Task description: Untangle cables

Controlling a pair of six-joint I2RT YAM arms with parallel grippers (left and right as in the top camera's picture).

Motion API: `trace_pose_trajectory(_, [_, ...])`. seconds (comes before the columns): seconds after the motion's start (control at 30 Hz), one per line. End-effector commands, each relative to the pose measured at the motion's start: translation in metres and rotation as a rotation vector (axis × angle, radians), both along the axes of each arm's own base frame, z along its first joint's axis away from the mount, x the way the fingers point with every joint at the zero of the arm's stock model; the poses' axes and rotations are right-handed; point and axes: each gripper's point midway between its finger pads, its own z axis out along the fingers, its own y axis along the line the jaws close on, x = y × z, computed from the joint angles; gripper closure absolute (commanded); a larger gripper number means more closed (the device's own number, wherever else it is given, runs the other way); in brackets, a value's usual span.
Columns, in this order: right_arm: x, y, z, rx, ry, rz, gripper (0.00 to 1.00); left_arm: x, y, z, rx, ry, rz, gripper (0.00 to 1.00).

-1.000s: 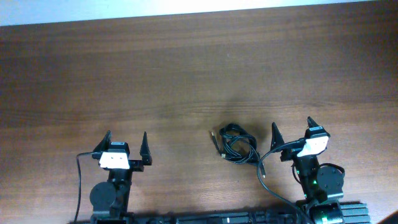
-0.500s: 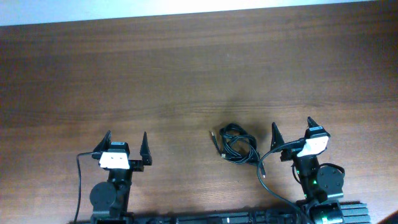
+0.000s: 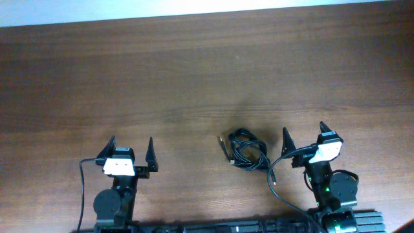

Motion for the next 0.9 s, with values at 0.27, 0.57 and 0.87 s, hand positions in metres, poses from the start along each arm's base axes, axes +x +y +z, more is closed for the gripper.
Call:
trace_pose_trajectory(0.27, [-0.0004, 0.0024, -0.0022, -0.007, 0.003, 0.011, 0.00, -0.0003, 0.0017, -0.0011, -0.006, 0.002, 0.007, 0.01])
trace_pose_trajectory(0.57, [-0.0004, 0.0024, -0.0022, -0.007, 0.003, 0.011, 0.00, -0.0003, 0.0015, -0.0012, -0.007, 0.003, 0.007, 0.01])
trace_pose_trajectory(0.87, [-0.0004, 0.0024, -0.0022, -0.007, 0.003, 0.011, 0.00, 0.0008, -0.0030, -0.0040, -0.007, 0.041, -0.019, 0.01])
